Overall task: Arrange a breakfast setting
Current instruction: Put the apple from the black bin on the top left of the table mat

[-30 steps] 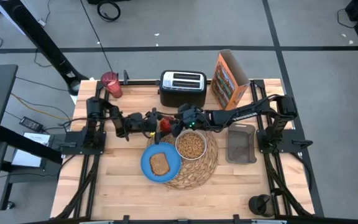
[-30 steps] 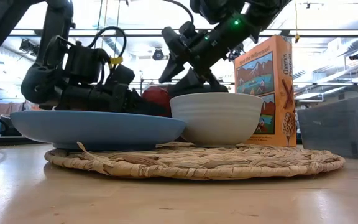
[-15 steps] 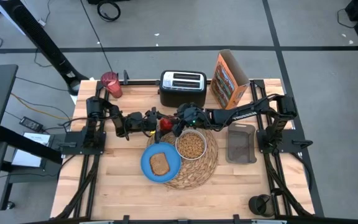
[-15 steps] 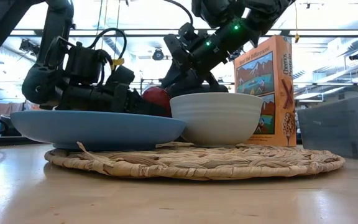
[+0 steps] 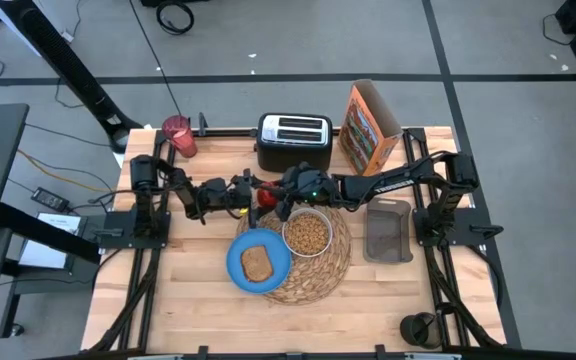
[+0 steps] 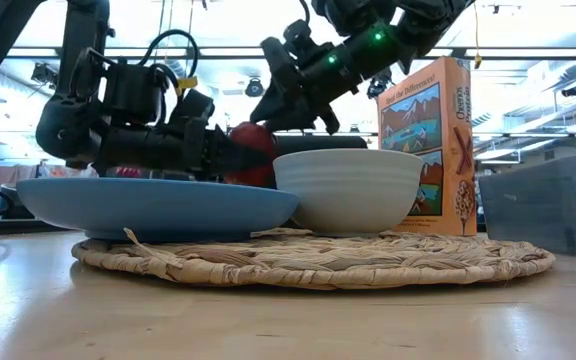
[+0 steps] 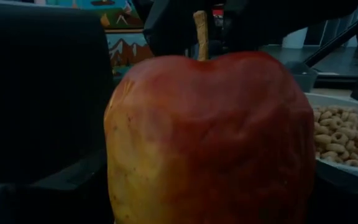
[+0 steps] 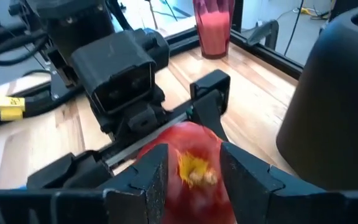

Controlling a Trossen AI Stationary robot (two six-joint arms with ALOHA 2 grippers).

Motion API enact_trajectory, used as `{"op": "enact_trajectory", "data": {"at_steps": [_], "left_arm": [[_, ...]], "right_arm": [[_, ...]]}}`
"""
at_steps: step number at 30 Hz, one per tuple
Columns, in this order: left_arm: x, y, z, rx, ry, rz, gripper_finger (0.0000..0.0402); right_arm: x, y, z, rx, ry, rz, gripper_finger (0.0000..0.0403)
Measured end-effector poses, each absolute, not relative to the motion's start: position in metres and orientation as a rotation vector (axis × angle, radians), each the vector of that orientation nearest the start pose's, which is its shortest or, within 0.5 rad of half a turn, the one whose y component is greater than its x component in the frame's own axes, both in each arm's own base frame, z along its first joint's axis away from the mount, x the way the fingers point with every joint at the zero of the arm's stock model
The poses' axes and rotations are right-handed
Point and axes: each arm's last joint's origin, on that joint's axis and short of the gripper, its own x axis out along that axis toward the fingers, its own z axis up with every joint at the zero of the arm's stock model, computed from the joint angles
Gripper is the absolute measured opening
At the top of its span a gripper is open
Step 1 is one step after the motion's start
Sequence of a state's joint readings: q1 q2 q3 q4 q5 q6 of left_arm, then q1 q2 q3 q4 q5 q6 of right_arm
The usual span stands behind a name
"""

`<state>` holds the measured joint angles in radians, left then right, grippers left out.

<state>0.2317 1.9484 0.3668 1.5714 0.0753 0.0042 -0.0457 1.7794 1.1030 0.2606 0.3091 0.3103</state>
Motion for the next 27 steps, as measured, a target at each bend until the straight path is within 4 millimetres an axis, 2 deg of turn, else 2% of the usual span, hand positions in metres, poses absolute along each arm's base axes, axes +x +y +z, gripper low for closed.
{"op": "enact_trajectory", "data": {"at_steps": [11,14,23,27], "left_arm": [[0.265,0.06,0.103,-0.017,0.007,0.155,0.0337],[0.265,0.06,0.104,-0.016,0.005,0.155,0.0337],[0.264,0.06,0.125,0.023,-0.079,0.154,0.0337],[0.263,0.06,0.13,0.026,-0.096,0.155,0.0337]], "right_arm": [[0.389,-0.025,0.219,0.25,0.347,-0.412,0.0109],[0.388,-0.022,0.223,0.221,0.339,-0.417,0.0109],[0.384,-0.02,0.237,0.21,0.279,-0.473,0.0131],[0.383,-0.02,0.242,0.185,0.26,-0.44,0.0131]]}}
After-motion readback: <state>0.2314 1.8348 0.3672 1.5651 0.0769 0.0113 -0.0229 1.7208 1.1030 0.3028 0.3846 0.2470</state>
